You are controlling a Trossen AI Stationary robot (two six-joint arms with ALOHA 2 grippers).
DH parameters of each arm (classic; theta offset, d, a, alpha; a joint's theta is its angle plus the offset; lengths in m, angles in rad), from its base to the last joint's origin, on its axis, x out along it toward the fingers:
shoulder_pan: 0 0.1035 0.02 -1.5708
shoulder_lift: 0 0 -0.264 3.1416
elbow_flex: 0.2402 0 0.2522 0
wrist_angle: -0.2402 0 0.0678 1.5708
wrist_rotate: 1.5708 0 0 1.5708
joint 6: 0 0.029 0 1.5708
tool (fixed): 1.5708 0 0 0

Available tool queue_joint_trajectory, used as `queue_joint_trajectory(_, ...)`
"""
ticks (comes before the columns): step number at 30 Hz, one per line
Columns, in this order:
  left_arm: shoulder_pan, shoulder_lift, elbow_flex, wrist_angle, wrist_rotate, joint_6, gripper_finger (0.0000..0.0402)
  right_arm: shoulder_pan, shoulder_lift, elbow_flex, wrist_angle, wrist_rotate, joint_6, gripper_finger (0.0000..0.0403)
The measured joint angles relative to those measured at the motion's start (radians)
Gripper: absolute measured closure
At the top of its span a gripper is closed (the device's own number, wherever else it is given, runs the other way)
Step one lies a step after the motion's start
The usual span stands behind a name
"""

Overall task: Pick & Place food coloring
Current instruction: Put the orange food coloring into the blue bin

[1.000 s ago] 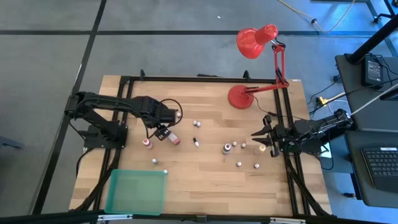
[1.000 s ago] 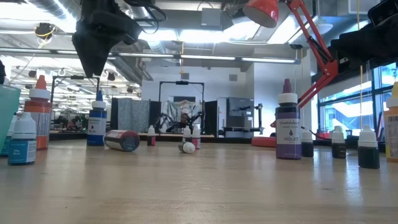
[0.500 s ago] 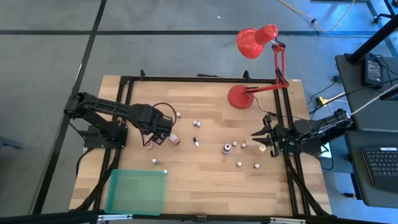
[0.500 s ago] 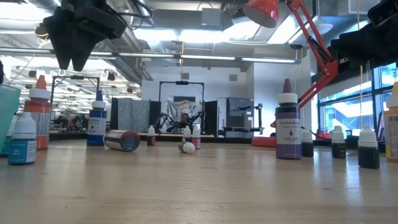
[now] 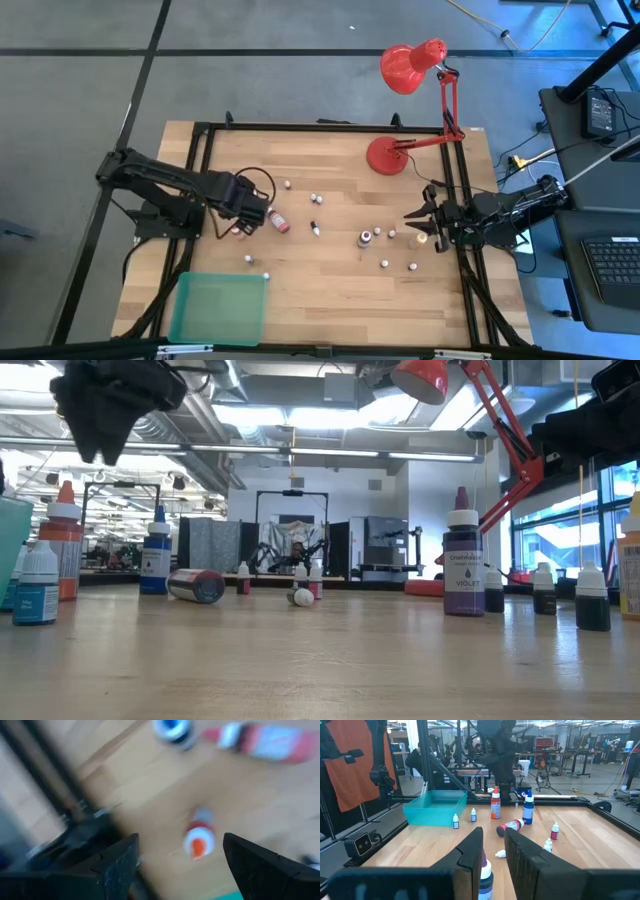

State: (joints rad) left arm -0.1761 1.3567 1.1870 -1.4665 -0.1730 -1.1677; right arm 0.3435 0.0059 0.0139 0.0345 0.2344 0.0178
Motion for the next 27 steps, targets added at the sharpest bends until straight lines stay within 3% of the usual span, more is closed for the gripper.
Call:
queue_joint_trajectory(10, -0.016, -0.232, -0.260, 0.269, 0.056, -0.064, 0.0119, 0.000, 0.000, 0.000, 0.000, 0.000, 0.000, 0.0319)
queue_joint_trajectory(17, -0.039, -0.198, -0.345, 0.348, 0.131, -0.041, 0.0119, 0.000, 0.000, 0.000, 0.000, 0.000, 0.000, 0.0319)
queue_joint_trajectory(27, -0.041, -0.152, -0.352, 0.346, 0.123, -0.011, 0.0119, 0.000, 0.000, 0.000, 0.000, 0.000, 0.000, 0.0319)
